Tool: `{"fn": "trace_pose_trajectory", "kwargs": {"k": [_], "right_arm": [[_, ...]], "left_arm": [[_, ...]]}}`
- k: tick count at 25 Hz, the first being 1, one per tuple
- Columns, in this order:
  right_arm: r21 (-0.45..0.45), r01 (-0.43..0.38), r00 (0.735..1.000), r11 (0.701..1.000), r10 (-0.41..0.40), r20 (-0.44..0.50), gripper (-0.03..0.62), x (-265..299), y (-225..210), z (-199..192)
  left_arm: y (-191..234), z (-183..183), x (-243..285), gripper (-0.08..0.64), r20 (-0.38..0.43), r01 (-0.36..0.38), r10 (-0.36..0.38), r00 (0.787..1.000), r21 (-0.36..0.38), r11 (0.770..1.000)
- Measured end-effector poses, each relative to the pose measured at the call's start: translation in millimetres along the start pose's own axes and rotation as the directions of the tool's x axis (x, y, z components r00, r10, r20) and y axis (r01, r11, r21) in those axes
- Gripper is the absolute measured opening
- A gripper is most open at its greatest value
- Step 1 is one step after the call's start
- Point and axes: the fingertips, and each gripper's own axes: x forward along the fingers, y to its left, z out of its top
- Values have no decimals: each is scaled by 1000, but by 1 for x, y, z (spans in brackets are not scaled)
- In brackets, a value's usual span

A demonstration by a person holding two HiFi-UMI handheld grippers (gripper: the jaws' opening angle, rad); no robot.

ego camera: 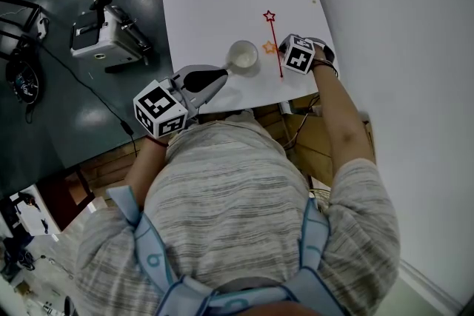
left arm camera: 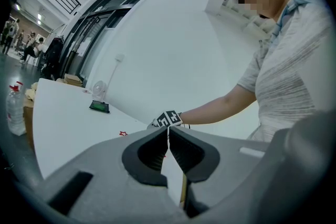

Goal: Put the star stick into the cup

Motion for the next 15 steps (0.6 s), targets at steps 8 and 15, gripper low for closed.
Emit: {"fn": "trace_pose_trajectory", "kwargs": {"k": [8,15], "right_arm": [[153,225,946,962,-253,202,21,-86,-42,36],[424,288,743,859,-479,467,20,-199,-61,83]], "left_arm": [[2,1,-3,20,4,10,-10,1000,2,1000],[4,6,-4,20,9,23,-23,1000,9,1000]]}}
